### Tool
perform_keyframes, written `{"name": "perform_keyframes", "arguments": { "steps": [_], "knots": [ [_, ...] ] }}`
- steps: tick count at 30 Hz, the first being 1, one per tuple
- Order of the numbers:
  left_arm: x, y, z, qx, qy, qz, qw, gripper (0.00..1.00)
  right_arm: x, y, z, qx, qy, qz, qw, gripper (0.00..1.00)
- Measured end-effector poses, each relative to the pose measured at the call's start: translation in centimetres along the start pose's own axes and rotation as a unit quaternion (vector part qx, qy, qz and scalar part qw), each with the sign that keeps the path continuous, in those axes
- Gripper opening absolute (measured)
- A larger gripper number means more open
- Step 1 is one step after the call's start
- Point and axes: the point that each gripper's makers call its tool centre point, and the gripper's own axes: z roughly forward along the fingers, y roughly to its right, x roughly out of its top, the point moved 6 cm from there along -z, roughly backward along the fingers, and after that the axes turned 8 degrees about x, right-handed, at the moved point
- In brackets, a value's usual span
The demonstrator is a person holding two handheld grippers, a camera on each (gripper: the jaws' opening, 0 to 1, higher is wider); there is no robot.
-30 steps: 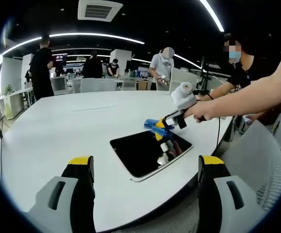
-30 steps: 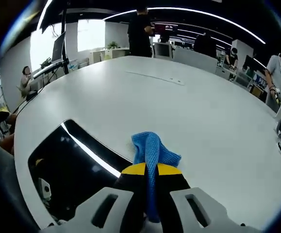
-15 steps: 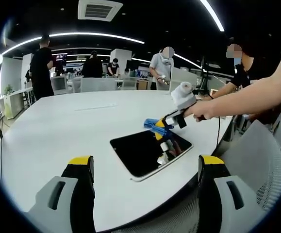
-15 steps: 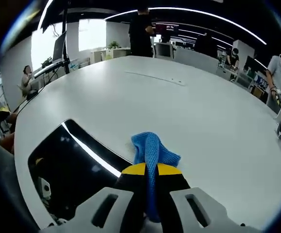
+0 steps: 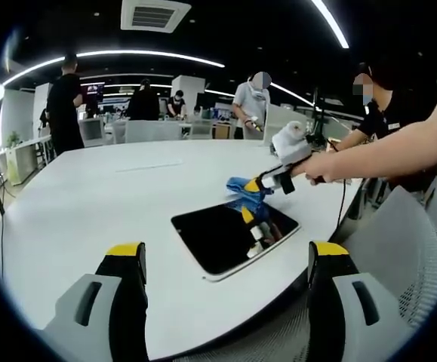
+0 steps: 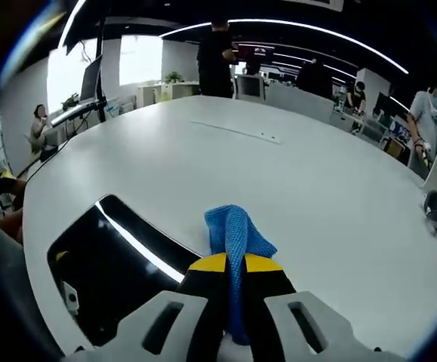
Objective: Wipe the mirror surface with the cleaning cloth until all visible marks leave the cleaned area.
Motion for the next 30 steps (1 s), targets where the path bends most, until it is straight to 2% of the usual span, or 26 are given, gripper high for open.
{"name": "perform_keyframes", "arguments": {
  "steps": [3,9,13,26,30],
  "knots": [
    [0.0,0.0,0.0,0.000,0.001,0.000,1.0000,0.87,-0.1,0.7,0.3,0.005,0.007,0.014,0.9999,0.00],
    [0.1,0.0,-0.1,0.002,0.004,0.000,1.0000,0.87,0.5,0.9,-0.8,0.008,0.017,0.030,0.9994,0.00],
    [0.1,0.0,-0.1,0.002,0.004,0.000,1.0000,0.87,0.8,1.3,-1.3,0.007,0.023,0.017,0.9996,0.00],
    [0.1,0.0,-0.2,0.002,0.005,0.000,1.0000,0.87,0.5,3.3,-3.5,0.000,0.037,0.048,0.9981,0.01],
    [0.0,0.0,-0.1,0.003,0.002,-0.001,1.0000,0.87,-0.4,3.5,-4.2,-0.009,0.031,0.058,0.9978,0.01]
  ]
}}
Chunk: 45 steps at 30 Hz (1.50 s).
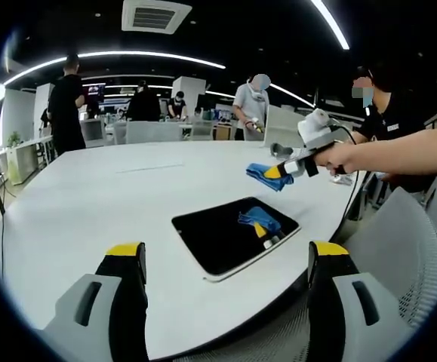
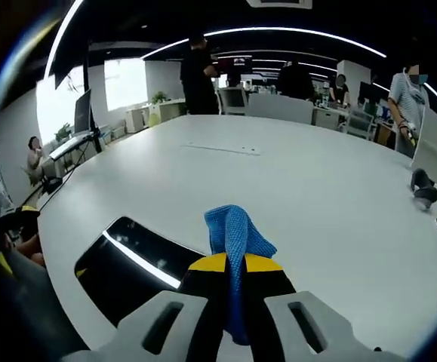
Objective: Wipe the mirror surface with the cleaning cloth until all visible marks leave the cleaned area.
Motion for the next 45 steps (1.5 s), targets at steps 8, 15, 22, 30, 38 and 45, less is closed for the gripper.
{"name": "perform_keyframes", "arguments": {
  "steps": [8,15,22,30,38,45],
  "knots": [
    [0.0,0.0,0.0,0.000,0.001,0.000,1.0000,0.87,-2.1,1.6,-0.5,-0.007,-0.014,0.030,0.9994,0.01],
    [0.0,0.0,0.1,0.000,0.002,0.000,1.0000,0.88,-4.4,2.4,-0.5,-0.018,-0.036,0.042,0.9983,0.01],
    [0.0,0.0,0.1,-0.001,0.001,0.000,1.0000,0.88,-5.5,2.5,-0.5,-0.032,-0.065,0.012,0.9973,0.01],
    [0.0,0.0,0.1,-0.001,0.000,0.000,1.0000,0.88,-6.5,2.0,-0.1,-0.023,-0.081,0.018,0.9963,0.01],
    [-0.1,0.0,0.1,-0.002,-0.003,0.001,1.0000,0.88,-6.9,1.9,0.0,-0.027,-0.091,0.004,0.9955,0.03],
    [0.0,0.0,0.1,-0.002,-0.002,0.001,1.0000,0.87,-6.7,2.1,-0.2,-0.033,-0.097,0.013,0.9947,0.10]
  ]
}}
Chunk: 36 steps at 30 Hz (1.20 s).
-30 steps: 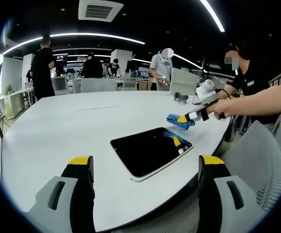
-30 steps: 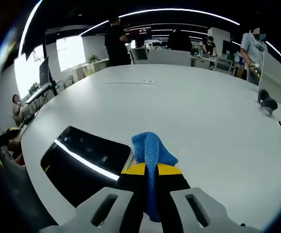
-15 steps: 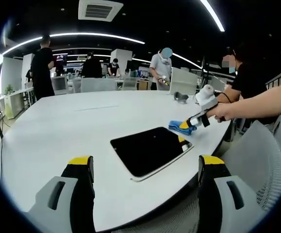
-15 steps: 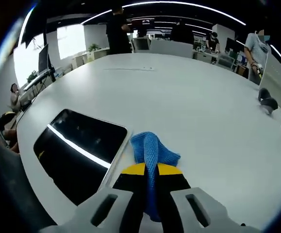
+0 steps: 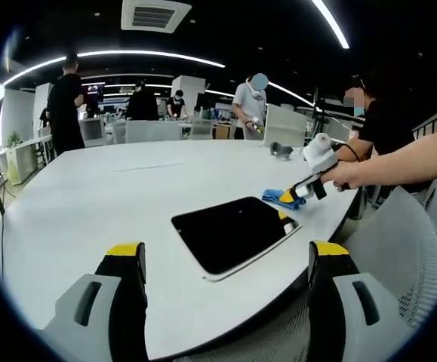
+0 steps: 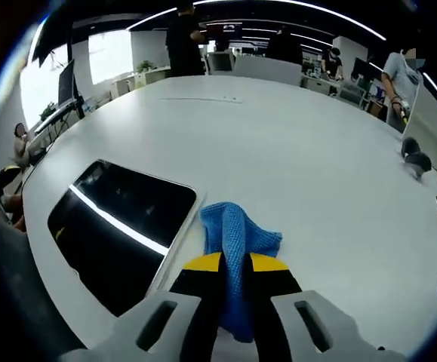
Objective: Wipe the mirror surface with the cleaning cloth until all visible marks leave the cleaned area.
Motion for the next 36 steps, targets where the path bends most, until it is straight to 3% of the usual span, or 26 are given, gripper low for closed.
{"name": "perform_keyframes", "arguments": {
  "steps": [9,23,36],
  "knots": [
    [0.0,0.0,0.0,0.000,0.001,0.000,1.0000,0.87,1.5,0.1,-1.0,-0.013,0.038,-0.003,0.9992,0.28],
    [0.1,0.0,0.0,0.000,0.003,-0.001,1.0000,0.87,5.0,-0.9,-4.3,-0.003,0.099,-0.014,0.9949,0.41],
    [0.1,0.0,0.0,0.000,0.005,-0.001,1.0000,0.87,4.8,-4.6,-8.0,0.022,0.126,-0.022,0.9915,0.47]
  ]
}}
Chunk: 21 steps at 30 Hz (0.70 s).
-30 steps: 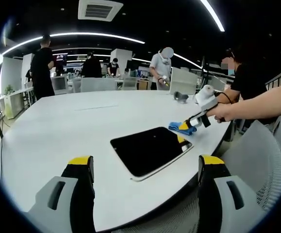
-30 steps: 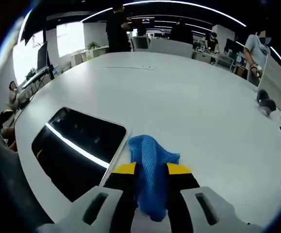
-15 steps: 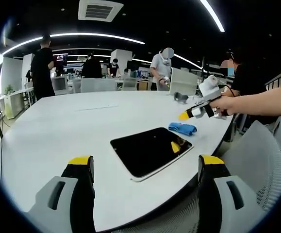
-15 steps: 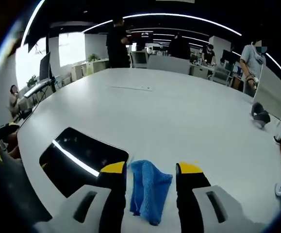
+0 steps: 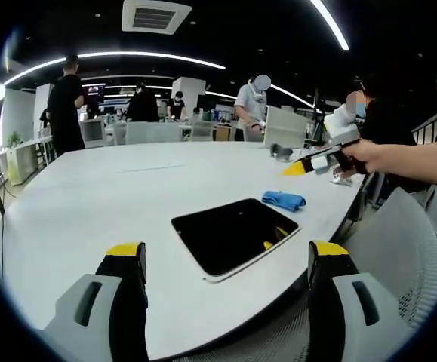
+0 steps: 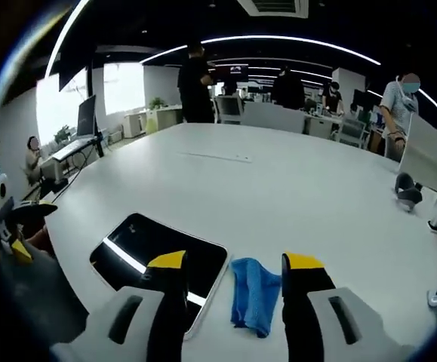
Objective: Wipe the mirror surface with the cleaning cloth until all visible marks leave the cleaned area.
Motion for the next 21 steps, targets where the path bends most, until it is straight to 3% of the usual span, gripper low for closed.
{"name": "perform_keyframes", "arguments": {
  "steps": [6,11,14,19,21],
  "knots": [
    [0.0,0.0,0.0,0.001,0.000,0.000,1.0000,0.87,0.0,-0.9,-1.6,-0.004,0.020,-0.019,0.9996,0.59],
    [0.0,0.0,0.0,0.000,0.001,-0.001,1.0000,0.87,-0.8,-1.3,-3.1,-0.015,0.012,-0.075,0.9970,0.65],
    [0.0,0.0,0.0,-0.001,0.000,-0.001,1.0000,0.87,-1.4,-1.7,-4.1,-0.014,0.012,-0.068,0.9975,0.66],
    [0.0,0.0,0.0,-0.003,-0.001,0.000,1.0000,0.87,-2.2,-2.6,-5.4,-0.014,0.044,-0.044,0.9980,0.76],
    [0.0,0.1,0.0,-0.004,-0.001,0.000,1.0000,0.87,-2.4,-2.8,-5.9,-0.030,0.051,-0.087,0.9944,0.78]
  ]
}}
